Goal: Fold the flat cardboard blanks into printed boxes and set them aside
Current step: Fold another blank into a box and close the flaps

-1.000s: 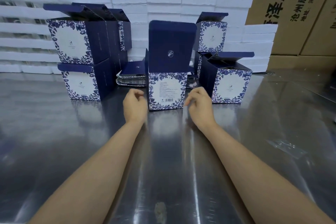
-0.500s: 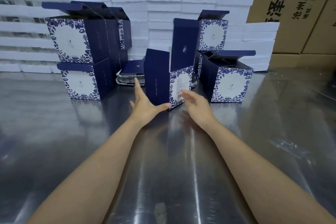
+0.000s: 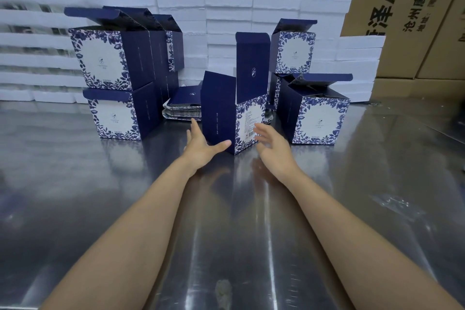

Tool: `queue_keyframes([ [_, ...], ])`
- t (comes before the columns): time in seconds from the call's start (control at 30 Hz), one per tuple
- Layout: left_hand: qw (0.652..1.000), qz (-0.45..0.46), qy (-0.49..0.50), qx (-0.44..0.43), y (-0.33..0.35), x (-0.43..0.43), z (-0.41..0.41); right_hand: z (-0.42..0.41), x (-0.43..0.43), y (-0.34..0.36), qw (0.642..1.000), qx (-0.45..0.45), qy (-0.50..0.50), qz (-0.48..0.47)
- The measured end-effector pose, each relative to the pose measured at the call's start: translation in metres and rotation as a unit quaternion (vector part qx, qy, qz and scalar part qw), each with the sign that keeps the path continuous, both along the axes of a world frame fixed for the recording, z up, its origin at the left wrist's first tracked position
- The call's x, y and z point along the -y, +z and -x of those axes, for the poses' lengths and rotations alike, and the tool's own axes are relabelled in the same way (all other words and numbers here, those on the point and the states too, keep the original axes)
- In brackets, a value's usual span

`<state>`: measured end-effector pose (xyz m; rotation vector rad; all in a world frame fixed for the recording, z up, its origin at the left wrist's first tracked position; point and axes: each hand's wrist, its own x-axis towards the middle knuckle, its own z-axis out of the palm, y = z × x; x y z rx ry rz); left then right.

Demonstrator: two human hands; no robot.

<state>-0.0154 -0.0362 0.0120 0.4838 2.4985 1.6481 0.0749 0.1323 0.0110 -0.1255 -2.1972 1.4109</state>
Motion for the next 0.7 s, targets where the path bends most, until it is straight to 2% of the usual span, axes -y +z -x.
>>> queue_keyframes([
  [0.13,0.996,-0.074,-0.036,-0.017,-0.001,0.004,-0.004,-0.001,0.0,-0.002,1.0,0.016,0.021,-0.007],
  [0.23,0.992,-0.126,0.006,-0.03,0.003,0.005,-0.008,0.001,-0.003,0.0,0.999,0.004,0.002,0.041],
  [0.33,0.975,-0.185,0.054,-0.112,0.004,0.004,-0.01,0.002,-0.01,0.001,0.991,-0.048,-0.099,0.081],
  [0.4,0.968,-0.183,0.09,-0.148,0.004,0.004,-0.01,0.001,-0.014,0.002,0.979,-0.074,-0.173,0.084],
  [0.47,0.974,-0.159,0.076,-0.143,0.004,0.003,-0.009,0.002,-0.018,0.001,0.973,-0.089,-0.198,0.083],
  [0.53,0.989,-0.109,0.035,-0.097,0.003,0.004,-0.01,0.005,-0.017,0.002,0.98,-0.074,-0.163,0.087],
  [0.6,0.993,-0.096,0.001,-0.071,0.003,0.004,-0.01,0.009,-0.016,0.001,0.989,-0.028,-0.085,0.118],
  [0.7,0.984,-0.094,0.009,-0.148,0.003,0.002,-0.016,0.013,-0.014,-0.002,0.992,0.017,-0.047,0.116],
])
